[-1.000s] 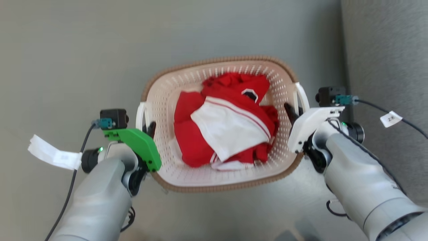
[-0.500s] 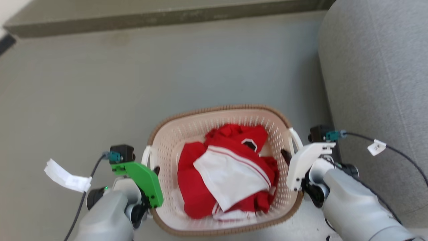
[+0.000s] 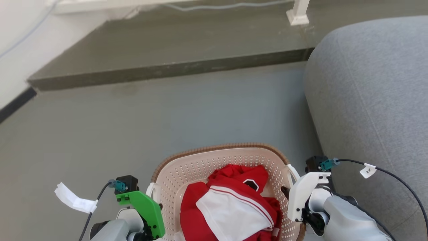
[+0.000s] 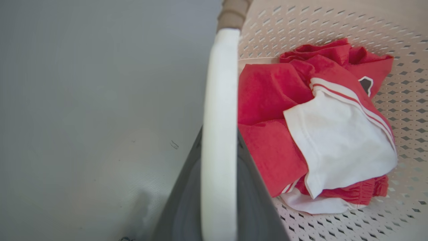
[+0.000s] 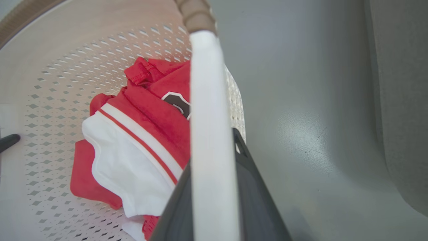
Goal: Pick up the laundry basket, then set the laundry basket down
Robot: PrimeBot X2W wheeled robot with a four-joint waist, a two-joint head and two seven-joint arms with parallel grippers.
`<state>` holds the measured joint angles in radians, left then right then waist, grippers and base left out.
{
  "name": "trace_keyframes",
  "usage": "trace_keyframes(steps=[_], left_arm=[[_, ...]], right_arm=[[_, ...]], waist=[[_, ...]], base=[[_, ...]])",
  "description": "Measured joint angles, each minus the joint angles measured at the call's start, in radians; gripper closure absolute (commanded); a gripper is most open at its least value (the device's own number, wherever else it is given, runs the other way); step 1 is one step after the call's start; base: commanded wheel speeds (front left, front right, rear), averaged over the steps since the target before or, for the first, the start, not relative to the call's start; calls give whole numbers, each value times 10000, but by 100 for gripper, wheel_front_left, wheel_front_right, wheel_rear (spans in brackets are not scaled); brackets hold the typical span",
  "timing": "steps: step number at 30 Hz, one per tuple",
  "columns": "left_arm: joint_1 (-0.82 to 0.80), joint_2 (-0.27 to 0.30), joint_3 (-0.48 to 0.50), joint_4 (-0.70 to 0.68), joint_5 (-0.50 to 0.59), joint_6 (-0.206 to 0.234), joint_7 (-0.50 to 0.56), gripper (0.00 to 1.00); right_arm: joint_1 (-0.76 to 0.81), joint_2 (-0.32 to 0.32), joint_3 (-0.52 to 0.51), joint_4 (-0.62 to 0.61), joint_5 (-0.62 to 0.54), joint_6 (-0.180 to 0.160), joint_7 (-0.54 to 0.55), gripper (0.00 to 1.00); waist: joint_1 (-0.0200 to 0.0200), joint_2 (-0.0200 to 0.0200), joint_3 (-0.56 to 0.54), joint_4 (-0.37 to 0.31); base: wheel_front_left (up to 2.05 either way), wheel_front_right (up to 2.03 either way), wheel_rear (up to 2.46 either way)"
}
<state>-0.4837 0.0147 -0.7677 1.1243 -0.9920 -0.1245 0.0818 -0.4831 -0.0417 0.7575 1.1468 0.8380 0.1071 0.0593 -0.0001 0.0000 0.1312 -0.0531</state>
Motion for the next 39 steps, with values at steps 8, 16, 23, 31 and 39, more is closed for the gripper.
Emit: trace_keyframes(steps=[8,16,23,31,39], left_arm=[[2,-2,-109,-2,-82,0,272,100],[14,2,-171,44,-173,0,407,100],[15,6,-174,73,-355,0,487,100],[15,8,-184,104,-422,0,491,100],[13,10,-242,127,-462,0,487,100]], right_arm=[[3,-35,178,-4,171,-4,301,100],[6,-77,357,-82,347,-27,560,100],[6,-150,525,-215,456,-31,648,100],[5,-165,644,-245,621,-31,650,100],[2,-186,784,-261,769,-31,650,100]], waist=[[0,0,-559,-106],[0,0,-644,-102],[0,0,-579,-87],[1,0,-496,-105],[1,0,-406,-135]], base=[[0,0,0],[0,0,0],[0,0,0],[0,0,0],[0,0,0]])
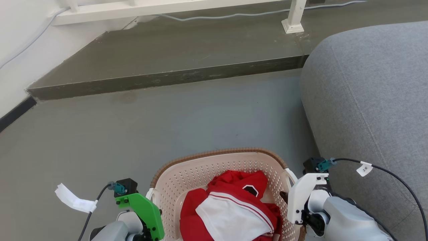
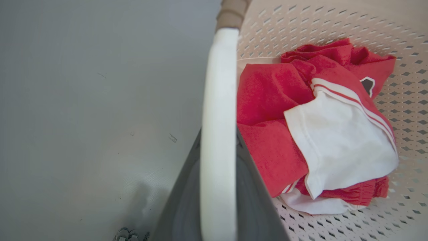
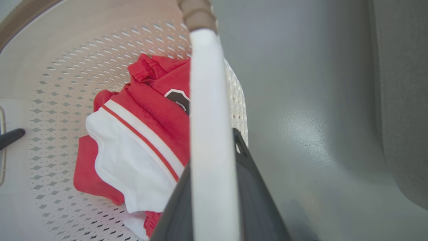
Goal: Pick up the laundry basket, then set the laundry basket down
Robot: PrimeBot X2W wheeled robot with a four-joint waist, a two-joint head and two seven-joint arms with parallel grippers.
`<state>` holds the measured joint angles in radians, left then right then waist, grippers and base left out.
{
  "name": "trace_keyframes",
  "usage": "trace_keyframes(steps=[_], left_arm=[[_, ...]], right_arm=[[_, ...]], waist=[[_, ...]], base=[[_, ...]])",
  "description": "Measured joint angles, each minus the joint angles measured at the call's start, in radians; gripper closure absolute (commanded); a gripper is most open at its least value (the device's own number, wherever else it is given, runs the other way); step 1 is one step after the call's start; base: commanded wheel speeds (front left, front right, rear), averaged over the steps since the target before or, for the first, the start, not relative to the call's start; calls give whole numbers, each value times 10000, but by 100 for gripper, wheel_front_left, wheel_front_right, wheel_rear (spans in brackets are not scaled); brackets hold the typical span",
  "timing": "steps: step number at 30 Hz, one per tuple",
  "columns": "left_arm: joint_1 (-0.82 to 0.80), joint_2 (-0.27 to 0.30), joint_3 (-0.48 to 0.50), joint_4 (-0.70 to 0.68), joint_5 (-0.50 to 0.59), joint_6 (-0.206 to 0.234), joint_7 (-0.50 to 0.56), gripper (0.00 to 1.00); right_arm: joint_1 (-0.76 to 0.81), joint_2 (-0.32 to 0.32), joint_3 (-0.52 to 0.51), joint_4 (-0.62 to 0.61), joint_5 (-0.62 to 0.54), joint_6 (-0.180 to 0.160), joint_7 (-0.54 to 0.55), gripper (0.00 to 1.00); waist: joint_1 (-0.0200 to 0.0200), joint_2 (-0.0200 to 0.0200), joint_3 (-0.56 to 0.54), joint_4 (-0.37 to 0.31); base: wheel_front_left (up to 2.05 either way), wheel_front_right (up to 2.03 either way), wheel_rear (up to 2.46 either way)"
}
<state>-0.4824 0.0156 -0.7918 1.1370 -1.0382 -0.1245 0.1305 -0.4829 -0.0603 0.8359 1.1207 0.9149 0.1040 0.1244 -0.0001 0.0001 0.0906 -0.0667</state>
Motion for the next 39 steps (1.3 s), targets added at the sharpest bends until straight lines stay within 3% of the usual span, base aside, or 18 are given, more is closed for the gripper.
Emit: trace_keyframes(steps=[20,39], left_arm=[[-114,4,-123,42,-63,0,-188,100],[-1303,242,-117,-347,0,0,-1260,100]], right_arm=[[-151,-10,163,0,228,-2,-104,100],[-1287,-19,-48,0,267,-2,-1429,100]], waist=[[0,0,390,-76],[1,0,2133,35]], base=[[0,0,0],[0,0,0]])
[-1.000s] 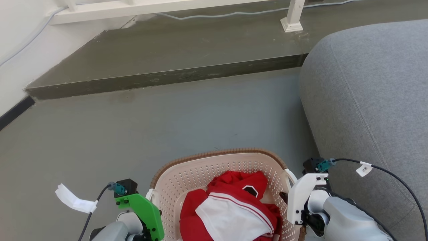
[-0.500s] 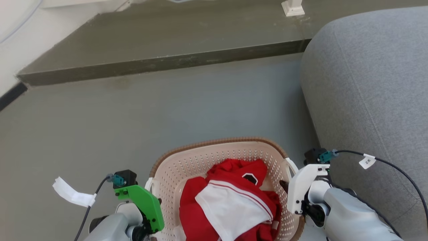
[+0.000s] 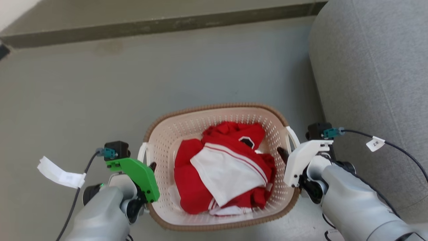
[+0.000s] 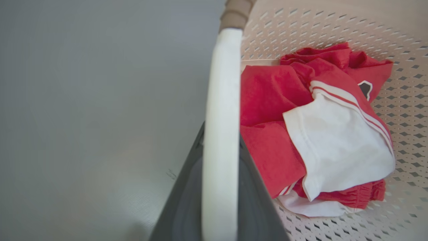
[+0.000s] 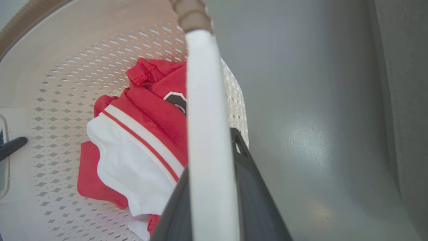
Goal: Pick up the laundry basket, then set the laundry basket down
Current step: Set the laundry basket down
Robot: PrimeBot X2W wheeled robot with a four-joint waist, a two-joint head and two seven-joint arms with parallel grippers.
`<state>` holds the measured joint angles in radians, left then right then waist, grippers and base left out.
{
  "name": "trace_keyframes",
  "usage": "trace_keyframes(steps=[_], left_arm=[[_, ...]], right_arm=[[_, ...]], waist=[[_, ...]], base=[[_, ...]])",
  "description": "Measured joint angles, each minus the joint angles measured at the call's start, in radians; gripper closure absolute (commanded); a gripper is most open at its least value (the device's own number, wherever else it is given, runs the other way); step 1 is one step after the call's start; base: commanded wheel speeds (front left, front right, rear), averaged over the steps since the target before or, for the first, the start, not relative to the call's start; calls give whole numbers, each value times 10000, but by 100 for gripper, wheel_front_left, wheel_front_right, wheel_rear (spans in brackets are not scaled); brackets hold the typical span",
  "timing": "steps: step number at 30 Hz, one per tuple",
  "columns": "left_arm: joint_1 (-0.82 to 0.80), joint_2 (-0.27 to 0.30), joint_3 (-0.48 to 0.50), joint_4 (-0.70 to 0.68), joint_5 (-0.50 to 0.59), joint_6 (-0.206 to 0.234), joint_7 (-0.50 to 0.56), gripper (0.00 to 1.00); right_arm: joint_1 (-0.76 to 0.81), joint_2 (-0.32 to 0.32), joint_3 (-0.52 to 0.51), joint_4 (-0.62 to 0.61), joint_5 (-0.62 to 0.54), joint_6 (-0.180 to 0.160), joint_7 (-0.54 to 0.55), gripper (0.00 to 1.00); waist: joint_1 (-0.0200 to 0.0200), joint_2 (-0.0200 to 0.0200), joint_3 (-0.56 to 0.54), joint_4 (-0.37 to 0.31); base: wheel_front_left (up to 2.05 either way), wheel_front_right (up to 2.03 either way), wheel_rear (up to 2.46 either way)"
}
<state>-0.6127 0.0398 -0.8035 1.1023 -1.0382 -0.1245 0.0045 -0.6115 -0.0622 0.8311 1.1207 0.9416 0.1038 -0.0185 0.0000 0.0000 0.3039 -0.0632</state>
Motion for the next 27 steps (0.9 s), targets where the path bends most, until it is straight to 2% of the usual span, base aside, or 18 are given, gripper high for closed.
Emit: trace_keyframes(steps=[17,27], left_arm=[[-1309,324,98,-453,121,0,-972,100],[-1809,445,46,-577,123,0,-1260,100]], right_arm=[[-1307,0,-159,-113,0,-12,-1099,100],[-1801,10,-234,-59,198,-13,-1321,100]], waist=[[1,0,2349,16],[2,0,3665,19]], base=[[0,0,0],[0,0,0]])
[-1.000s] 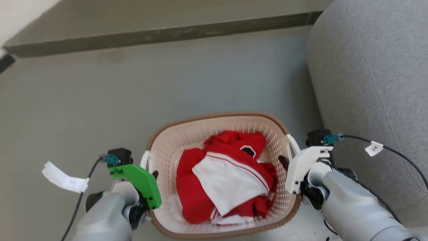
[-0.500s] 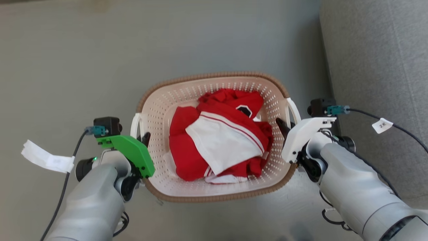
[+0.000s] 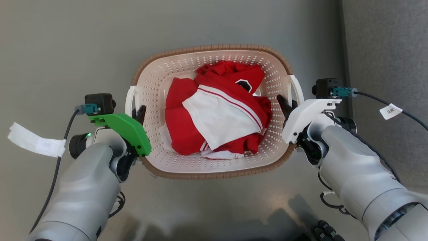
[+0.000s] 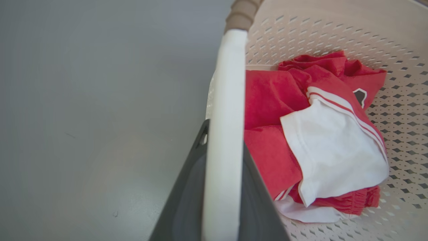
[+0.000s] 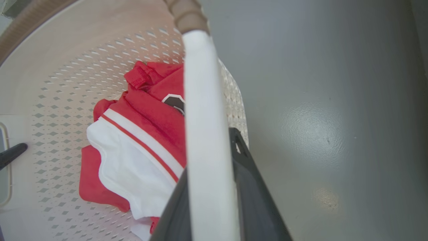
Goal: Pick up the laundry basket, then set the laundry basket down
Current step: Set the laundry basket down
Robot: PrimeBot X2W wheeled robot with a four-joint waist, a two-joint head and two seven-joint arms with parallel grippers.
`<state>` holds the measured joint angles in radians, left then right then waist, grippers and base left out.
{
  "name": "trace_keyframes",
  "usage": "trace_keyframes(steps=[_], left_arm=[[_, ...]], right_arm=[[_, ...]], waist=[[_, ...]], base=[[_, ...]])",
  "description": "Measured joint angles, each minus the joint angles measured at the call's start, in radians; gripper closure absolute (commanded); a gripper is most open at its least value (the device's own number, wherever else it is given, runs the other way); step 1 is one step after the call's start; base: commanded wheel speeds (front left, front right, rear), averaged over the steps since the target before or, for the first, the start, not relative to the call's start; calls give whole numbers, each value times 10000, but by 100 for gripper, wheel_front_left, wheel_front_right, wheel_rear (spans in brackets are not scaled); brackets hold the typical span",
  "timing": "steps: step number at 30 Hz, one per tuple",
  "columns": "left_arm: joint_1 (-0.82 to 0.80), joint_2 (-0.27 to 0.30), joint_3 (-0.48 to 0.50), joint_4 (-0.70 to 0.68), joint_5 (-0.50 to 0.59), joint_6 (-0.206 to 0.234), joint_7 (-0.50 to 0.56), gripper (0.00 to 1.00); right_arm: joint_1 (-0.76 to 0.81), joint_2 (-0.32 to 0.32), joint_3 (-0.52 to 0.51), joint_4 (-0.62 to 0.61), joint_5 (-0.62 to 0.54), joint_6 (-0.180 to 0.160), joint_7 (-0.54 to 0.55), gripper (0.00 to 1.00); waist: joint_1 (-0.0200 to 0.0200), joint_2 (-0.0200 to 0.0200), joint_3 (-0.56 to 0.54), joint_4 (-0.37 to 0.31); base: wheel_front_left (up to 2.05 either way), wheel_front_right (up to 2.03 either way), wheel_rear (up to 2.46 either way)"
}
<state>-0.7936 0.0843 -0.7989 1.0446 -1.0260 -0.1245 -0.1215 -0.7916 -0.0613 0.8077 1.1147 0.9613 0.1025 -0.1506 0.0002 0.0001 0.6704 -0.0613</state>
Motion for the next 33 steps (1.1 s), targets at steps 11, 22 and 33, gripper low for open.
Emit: trace_keyframes(steps=[11,22,33], left_arm=[[-431,59,59,-146,-8,0,-391,100],[-922,192,48,-211,-54,0,-602,100],[-1351,201,-79,-265,-86,0,-746,100]], right_arm=[[-460,-19,59,-17,67,0,-357,100],[-942,-13,58,-25,77,0,-683,100],[-1355,-35,42,38,79,0,-869,100]], waist=[[-1,0,953,-5],[-1,0,1806,-2],[-1,0,2571,58]], base=[[0,0,0],[0,0,0],[0,0,0]])
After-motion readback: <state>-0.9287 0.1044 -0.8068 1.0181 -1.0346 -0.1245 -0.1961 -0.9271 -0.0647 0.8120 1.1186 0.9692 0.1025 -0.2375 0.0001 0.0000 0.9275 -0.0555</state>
